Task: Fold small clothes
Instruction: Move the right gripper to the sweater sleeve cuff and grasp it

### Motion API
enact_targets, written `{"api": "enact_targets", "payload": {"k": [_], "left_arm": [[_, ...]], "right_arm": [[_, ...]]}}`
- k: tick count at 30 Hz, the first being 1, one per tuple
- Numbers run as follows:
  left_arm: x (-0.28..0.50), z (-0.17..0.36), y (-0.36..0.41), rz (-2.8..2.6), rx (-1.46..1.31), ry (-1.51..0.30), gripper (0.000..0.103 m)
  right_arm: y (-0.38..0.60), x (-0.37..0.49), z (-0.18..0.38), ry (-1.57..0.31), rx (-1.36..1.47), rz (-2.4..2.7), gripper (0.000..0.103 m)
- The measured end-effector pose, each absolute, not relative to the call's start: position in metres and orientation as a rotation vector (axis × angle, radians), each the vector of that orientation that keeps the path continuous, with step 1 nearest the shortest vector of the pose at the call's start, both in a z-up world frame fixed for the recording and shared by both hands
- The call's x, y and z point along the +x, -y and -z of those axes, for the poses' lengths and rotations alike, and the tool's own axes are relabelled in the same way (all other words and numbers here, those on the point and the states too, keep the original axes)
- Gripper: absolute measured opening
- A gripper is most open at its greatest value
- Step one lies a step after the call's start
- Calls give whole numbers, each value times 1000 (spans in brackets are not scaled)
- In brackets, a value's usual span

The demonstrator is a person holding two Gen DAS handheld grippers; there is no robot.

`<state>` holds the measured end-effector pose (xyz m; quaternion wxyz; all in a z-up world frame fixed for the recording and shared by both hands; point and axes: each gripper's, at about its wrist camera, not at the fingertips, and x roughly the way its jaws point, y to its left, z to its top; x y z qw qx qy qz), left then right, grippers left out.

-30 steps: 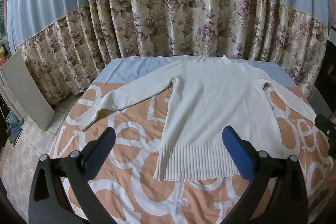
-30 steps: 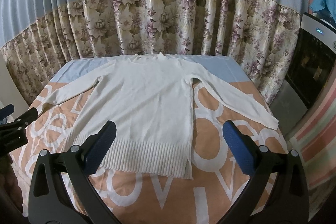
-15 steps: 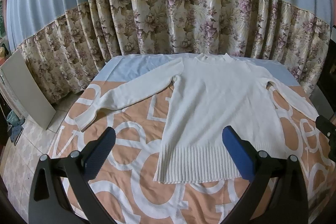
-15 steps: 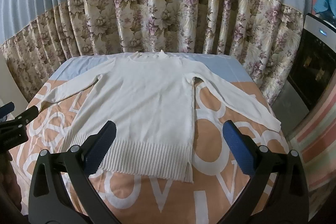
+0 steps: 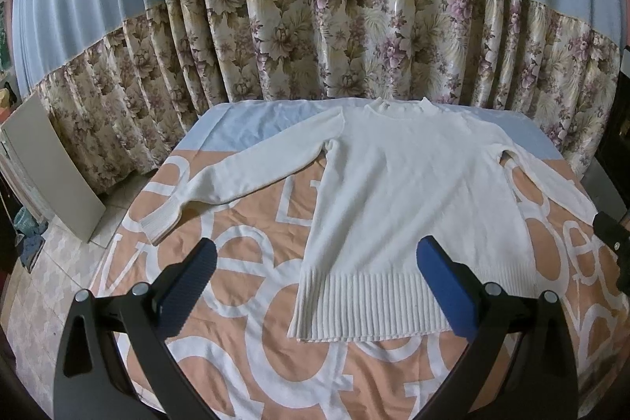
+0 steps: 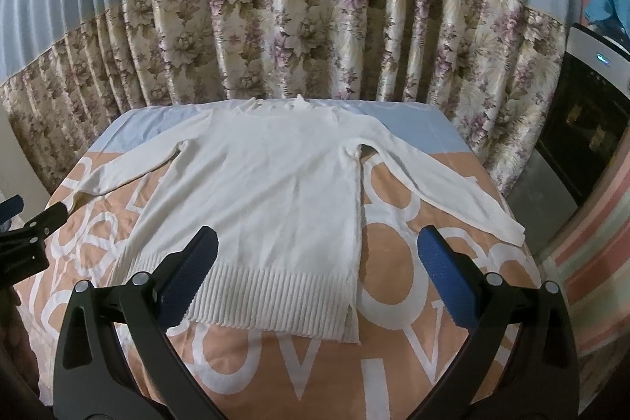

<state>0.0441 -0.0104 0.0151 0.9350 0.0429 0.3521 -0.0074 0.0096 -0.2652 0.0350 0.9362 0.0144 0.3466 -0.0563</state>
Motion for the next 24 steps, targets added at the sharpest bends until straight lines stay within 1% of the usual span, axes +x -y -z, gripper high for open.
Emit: {"api": "enact_targets", "payload": {"k": [13, 19, 24], "left_arm": [[42, -5, 13, 14, 94, -721, 102], [50, 15, 30, 43, 72, -744, 102], [47, 21, 52, 101, 103, -728, 102]], "right_arm": [[273, 11, -27, -723, 35, 115, 100], [279, 17, -15, -730, 7, 114, 100], [314, 21, 0, -741, 57, 130, 100]]}}
